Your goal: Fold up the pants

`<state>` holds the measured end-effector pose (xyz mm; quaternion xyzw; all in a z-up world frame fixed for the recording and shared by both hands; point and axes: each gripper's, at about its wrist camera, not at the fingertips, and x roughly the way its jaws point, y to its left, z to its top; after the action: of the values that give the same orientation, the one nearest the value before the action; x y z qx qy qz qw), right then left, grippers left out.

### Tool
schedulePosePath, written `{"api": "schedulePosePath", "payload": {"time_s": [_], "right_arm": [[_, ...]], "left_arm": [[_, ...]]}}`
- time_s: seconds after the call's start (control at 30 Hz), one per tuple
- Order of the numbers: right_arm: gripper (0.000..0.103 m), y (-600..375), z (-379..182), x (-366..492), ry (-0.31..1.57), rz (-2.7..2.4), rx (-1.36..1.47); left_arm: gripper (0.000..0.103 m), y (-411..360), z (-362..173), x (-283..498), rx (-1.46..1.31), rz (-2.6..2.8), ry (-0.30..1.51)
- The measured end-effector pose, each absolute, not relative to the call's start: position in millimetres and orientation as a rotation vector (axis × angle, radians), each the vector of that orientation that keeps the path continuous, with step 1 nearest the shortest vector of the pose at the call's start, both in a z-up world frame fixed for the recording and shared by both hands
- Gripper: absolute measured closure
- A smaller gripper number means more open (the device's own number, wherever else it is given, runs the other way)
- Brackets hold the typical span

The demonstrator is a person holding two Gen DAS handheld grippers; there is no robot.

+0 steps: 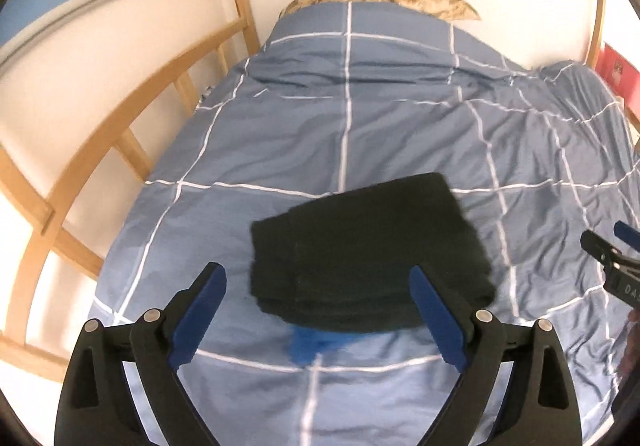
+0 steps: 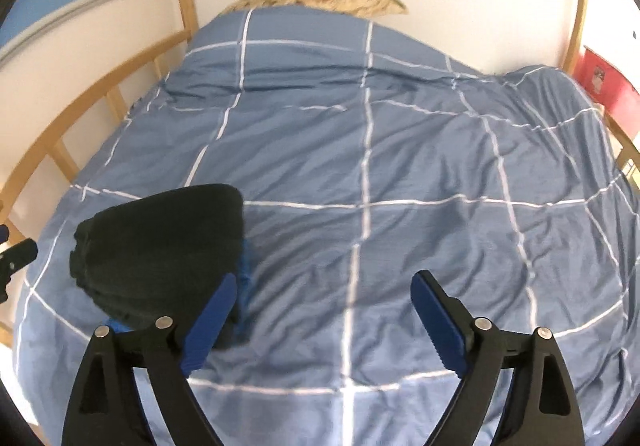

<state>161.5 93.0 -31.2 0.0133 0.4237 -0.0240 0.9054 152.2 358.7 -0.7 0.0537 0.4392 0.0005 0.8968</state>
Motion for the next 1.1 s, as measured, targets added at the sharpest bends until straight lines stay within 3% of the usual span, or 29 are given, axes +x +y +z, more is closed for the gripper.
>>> {"api": "schedulePosePath", "payload": {"time_s": [0.7, 1.1], "right_arm": [[0.013, -46, 17, -40, 0.809, -0.071, 0.038], [0.013, -82, 24, -87, 0.825, -0.088, 0.049]], "left_arm": [[0.005, 201, 38, -34, 0.104, -0.010, 0.805], [0.005, 153, 41, -73, 0.200, -0.044, 0.794]]}}
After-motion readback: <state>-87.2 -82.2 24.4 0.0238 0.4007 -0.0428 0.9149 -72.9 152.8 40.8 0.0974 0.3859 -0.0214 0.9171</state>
